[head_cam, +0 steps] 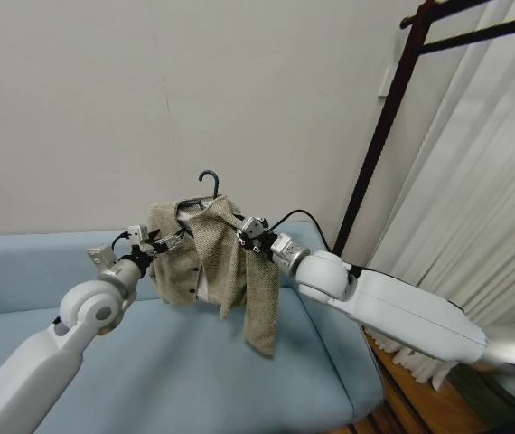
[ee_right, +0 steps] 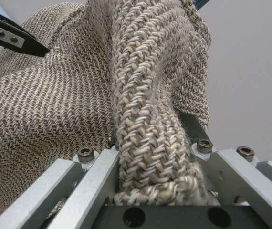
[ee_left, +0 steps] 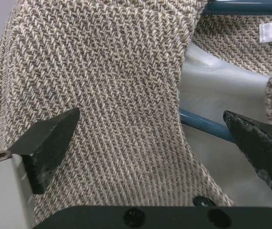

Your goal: Pick up the clothes from the sofa and hang them on the clothes hanger.

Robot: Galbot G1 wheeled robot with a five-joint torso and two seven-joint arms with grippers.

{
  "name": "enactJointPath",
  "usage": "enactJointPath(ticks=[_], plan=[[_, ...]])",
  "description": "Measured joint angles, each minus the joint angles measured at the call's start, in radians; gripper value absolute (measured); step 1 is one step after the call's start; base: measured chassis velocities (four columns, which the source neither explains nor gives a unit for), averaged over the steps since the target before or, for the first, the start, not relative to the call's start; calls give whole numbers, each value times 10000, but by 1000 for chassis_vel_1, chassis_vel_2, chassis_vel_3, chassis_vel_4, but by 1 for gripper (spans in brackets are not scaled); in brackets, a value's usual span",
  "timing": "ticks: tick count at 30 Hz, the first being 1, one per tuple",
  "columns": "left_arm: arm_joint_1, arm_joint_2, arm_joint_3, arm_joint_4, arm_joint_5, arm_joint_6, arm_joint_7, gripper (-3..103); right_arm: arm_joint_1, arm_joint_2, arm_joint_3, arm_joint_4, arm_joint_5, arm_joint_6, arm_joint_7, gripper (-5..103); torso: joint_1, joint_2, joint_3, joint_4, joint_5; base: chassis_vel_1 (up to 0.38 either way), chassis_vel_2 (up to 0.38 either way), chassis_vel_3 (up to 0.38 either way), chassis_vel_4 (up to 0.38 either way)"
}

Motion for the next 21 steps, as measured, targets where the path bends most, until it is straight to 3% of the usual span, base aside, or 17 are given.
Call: enactJointPath(ticks=[8,12,14,15,17,21], plan=[[-258,44,59,169,143,-15,-65,72,-24,-47,-29,83,-2,-10,-18,13,0,0,0,-3,0,0,0,0,0],[-322,88,58,205,181,-19,-69,49,-23,-80,-84,117,-1,-60,-10,13,0,0,0,-2,0,0,0,0,0],[-322,89,58,207,184,-19,-56,49,-21,-81,-96,133,1,-71,-2,13,0,0,0,-2,1,0,0,0,0],[-323,88,58,217,195,-19,-40,39,-20,-78,-125,178,17,-92,24,13,0,0,0,-3,0,0,0,0,0],[-325,89,58,221,201,-19,-21,39,-16,-73,-163,205,39,-103,62,13,0,0,0,-2,0,0,0,0,0],[-405,126,70,219,227,-20,13,17,24,-48,-246,211,67,-116,98,13,0,0,0,-1,0,0,0,0,0]])
